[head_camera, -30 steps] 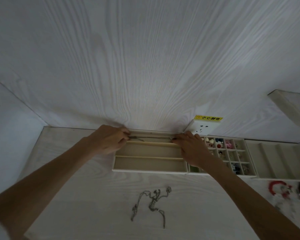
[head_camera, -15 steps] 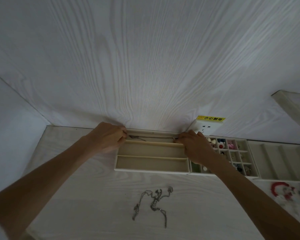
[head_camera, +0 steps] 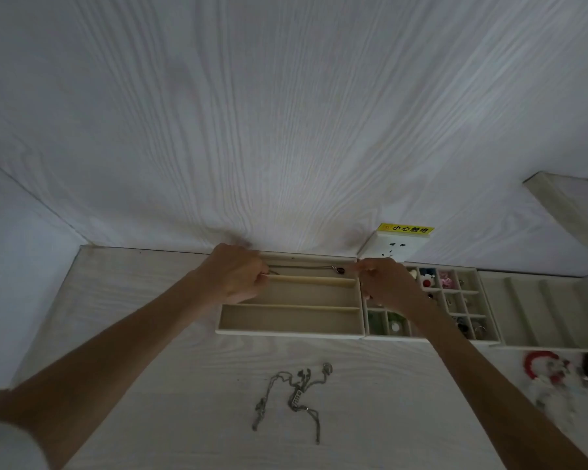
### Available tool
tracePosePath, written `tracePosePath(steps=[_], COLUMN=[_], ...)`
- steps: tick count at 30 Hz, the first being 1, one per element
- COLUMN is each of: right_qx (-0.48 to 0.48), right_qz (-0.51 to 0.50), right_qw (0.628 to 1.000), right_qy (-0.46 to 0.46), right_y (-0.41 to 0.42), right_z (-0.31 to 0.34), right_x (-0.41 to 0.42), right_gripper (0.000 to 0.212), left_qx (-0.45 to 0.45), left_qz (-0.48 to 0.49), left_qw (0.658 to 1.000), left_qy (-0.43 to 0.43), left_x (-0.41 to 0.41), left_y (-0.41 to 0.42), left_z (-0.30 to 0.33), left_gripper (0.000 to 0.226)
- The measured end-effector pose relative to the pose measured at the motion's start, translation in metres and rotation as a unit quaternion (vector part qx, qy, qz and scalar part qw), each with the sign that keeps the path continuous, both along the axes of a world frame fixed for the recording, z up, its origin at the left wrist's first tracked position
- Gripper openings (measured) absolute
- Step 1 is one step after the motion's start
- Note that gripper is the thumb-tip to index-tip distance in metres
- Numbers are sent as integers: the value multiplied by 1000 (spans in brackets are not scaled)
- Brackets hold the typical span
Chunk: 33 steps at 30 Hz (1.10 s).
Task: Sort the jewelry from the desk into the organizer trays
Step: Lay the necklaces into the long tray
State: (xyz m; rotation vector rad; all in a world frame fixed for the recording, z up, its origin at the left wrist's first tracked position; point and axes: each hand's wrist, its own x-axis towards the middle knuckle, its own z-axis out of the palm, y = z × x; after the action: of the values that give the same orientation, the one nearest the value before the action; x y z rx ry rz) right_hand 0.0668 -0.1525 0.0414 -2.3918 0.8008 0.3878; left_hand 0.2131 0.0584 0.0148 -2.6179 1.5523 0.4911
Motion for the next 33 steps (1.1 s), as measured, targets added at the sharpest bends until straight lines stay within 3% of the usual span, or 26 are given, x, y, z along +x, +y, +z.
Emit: tracePosePath(steps=[8,15,26,33], right_qx=[48,19,-51,-72], right_qz=[111,114,140,123], right_qw=[982,981,977,980], right_qy=[147,157,153,141], right_y=[-3,-11,-24,-30], right_z=[-3,-15,-20,-27], right_x=[8,15,17,16], right_gripper=[49,60,56,54], left_qx=[10,17,21,-21], left_qz=[48,72,108,112], left_qw=[996,995,992,993], left_qy=[73,72,66,32], left_x=[0,5,16,18], left_y=[-8,-3,20,22], left_z=[7,13,6,5], left_gripper=[39,39,37,36])
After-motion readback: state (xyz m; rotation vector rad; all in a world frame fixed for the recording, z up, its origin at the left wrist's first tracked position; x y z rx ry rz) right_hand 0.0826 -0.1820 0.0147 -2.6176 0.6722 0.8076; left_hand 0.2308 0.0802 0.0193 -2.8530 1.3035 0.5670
